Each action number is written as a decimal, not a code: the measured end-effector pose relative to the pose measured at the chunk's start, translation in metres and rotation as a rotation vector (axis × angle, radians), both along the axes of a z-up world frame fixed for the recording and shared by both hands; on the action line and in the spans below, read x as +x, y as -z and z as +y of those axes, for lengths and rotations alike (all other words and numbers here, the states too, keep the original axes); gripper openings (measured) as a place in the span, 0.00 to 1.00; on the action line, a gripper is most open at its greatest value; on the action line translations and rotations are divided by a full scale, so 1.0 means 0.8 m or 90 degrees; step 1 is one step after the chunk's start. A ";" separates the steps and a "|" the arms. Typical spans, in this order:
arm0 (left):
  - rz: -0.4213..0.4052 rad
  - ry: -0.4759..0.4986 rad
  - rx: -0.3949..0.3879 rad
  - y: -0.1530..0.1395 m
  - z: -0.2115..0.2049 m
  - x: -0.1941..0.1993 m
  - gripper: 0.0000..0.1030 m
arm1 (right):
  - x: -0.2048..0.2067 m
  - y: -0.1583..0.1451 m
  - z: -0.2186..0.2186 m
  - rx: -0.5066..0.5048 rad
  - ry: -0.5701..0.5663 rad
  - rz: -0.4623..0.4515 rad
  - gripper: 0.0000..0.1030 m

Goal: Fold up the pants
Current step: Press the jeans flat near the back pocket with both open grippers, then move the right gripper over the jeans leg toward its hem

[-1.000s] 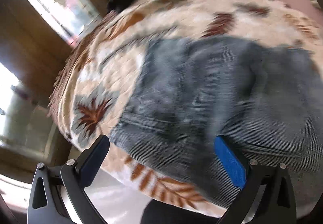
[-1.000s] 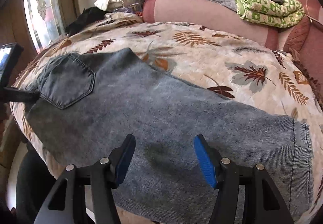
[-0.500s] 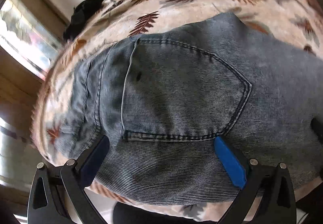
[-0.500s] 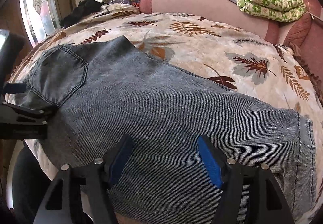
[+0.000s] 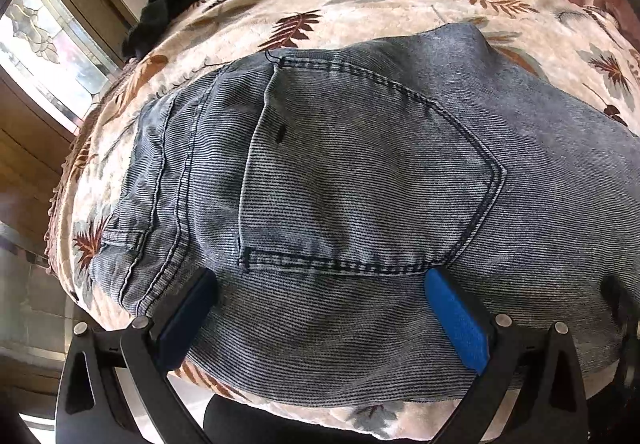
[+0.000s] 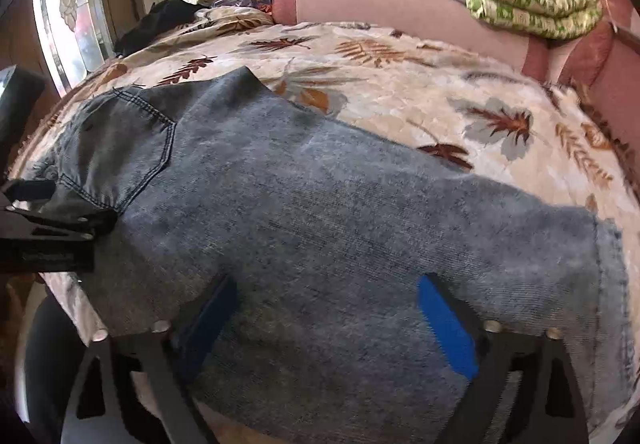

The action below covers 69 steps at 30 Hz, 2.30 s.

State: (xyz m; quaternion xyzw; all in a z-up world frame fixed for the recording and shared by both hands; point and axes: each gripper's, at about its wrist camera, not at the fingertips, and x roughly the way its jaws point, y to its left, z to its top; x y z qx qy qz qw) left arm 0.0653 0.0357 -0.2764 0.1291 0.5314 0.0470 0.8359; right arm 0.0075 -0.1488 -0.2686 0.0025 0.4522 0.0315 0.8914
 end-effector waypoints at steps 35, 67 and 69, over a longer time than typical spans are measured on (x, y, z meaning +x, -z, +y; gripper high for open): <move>-0.010 0.108 0.049 -0.008 -0.105 -0.030 1.00 | -0.008 -0.003 -0.114 0.058 0.132 0.027 0.99; -0.041 0.229 0.013 -0.054 -0.156 -0.098 1.00 | -0.130 -0.087 -0.236 0.040 0.264 -0.045 1.00; -0.035 0.222 0.017 -0.050 -0.150 -0.094 1.00 | -0.127 -0.091 -0.224 0.004 0.254 -0.047 1.00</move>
